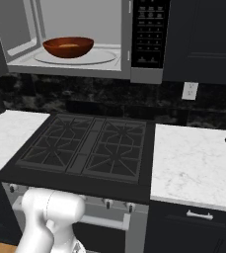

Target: Open the microwave, place the bowl with waffle inside the microwave, then close the microwave door and turn it on.

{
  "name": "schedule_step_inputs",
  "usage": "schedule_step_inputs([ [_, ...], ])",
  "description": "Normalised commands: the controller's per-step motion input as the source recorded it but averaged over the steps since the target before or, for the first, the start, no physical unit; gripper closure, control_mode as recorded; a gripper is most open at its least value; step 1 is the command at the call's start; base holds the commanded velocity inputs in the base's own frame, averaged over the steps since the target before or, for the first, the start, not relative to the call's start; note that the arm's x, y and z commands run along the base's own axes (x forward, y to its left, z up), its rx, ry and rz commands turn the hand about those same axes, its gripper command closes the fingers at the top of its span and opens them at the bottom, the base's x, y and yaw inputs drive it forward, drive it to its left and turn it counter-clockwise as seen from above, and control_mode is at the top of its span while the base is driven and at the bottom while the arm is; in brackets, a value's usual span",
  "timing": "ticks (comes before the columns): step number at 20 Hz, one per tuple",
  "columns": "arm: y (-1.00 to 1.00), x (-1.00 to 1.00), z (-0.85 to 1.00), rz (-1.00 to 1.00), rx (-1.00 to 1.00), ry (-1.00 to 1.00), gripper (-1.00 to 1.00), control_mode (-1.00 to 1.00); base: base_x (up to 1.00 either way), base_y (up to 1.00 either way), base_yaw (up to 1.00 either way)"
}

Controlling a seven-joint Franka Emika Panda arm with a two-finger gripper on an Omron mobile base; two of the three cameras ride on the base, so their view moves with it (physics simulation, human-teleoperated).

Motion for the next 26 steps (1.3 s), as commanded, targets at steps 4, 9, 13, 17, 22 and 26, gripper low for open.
schedule_step_inputs([
  [4,0.34,-0.19,0.0,0.0,0.0,-0.08,-1.0,-1.0,0.0,0.0,0.0],
  [9,0.29,-0.24,0.0,0.0,0.0,-0.08,-1.0,-1.0,0.0,0.0,0.0],
  [13,0.3,-0.32,0.0,0.0,0.0,-0.1,-1.0,-1.0,0.0,0.0,0.0],
  [17,0.33,-0.31,0.0,0.0,0.0,-0.12,-1.0,-1.0,0.0,0.0,0.0],
  [22,0.42,-0.31,0.0,0.0,0.0,-0.11,-1.0,-1.0,0.0,0.0,0.0],
  [26,0.34,-0.5,-0.03,0.0,0.0,-0.13,-1.0,-1.0,0.0,0.0,0.0],
])
